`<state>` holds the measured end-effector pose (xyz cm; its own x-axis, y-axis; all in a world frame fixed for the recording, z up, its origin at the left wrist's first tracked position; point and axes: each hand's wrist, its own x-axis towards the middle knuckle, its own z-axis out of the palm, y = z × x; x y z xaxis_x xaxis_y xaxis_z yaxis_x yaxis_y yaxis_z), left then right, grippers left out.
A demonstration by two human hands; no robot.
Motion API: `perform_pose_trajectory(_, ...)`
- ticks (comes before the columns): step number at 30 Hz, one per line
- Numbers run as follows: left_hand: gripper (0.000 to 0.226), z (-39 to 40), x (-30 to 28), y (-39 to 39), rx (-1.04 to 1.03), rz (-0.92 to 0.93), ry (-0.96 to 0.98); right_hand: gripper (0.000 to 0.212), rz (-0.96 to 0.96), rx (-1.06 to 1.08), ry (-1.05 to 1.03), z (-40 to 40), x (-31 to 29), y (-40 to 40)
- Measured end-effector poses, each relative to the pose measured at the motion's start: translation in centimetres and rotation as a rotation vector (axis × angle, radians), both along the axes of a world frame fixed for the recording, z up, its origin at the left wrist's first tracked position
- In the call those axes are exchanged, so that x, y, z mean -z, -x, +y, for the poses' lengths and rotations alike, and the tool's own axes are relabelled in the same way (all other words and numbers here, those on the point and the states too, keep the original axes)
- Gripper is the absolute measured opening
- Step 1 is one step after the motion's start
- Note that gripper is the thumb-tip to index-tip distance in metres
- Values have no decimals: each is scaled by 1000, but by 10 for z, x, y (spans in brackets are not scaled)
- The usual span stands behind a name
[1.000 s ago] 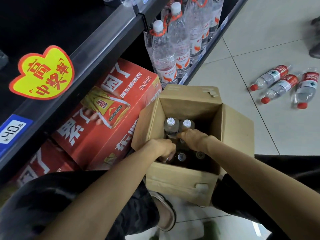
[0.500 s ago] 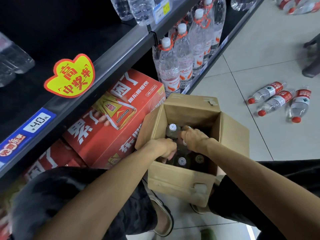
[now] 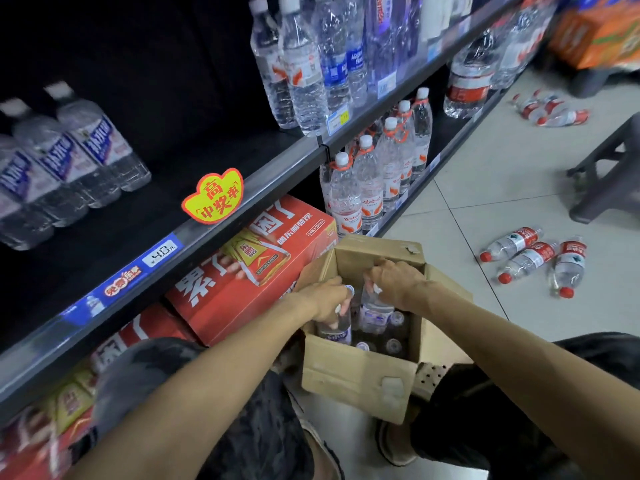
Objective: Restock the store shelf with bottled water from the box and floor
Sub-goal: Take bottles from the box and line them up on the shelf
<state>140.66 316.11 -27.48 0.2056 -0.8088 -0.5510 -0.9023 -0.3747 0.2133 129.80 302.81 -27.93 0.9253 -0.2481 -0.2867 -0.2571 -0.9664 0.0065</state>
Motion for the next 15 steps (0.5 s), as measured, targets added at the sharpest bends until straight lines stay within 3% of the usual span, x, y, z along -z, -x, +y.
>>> perform_pose_trajectory(4, 24, 10, -34, -3, -53, 6, 151, 29, -94, -13, 100, -2, -36, 10)
perform_pose_trajectory(8, 27, 18, -66, -3, -111, -30, 328, 35, -164, 0, 44, -4, -69, 21)
perform_pose_trajectory(15, 25, 30, -142, -4, -135, -121, 510, 16, -381, -1, 62, 0, -142, 28)
